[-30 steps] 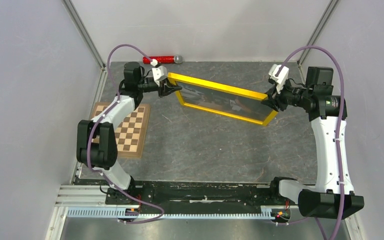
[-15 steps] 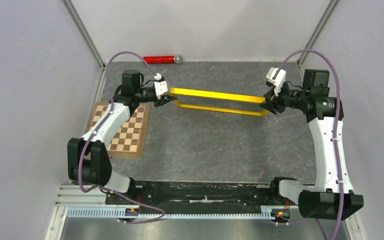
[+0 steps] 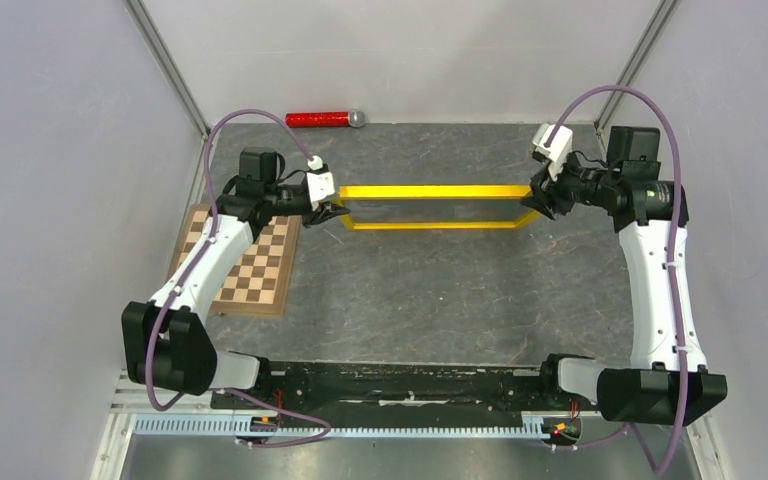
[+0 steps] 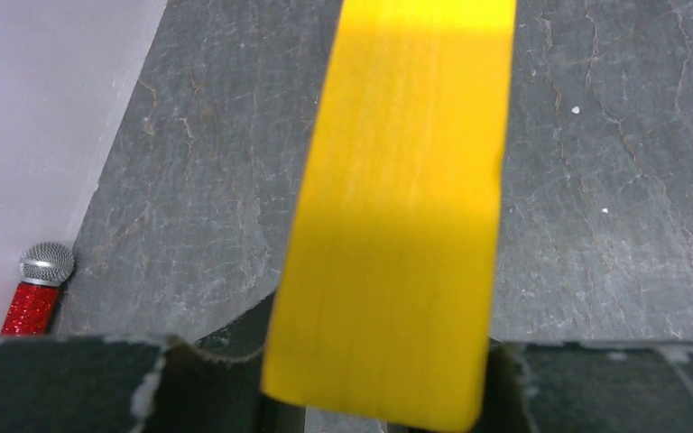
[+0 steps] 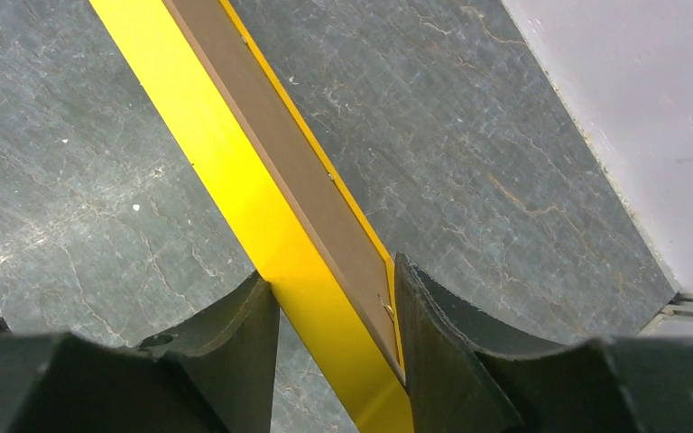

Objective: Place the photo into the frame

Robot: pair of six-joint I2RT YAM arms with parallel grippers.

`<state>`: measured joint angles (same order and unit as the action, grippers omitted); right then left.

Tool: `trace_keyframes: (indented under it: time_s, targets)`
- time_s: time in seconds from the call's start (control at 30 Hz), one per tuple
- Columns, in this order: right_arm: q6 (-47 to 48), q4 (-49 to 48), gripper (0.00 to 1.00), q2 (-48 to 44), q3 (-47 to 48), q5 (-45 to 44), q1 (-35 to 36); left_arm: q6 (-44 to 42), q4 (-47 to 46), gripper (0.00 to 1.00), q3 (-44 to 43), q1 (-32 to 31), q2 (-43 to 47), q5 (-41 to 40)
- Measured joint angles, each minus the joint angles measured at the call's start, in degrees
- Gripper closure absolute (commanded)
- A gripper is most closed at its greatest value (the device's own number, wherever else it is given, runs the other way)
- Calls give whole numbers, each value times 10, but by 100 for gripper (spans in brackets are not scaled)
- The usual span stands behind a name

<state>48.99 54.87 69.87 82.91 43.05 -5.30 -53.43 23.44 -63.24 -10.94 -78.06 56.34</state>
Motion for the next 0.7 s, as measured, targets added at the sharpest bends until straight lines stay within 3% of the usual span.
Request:
trace_keyframes:
  time_s: [0.7]
  targets:
    - [-5,-16,98,61,72,-14,-1,97,68,98,-49,-8,-6,-13]
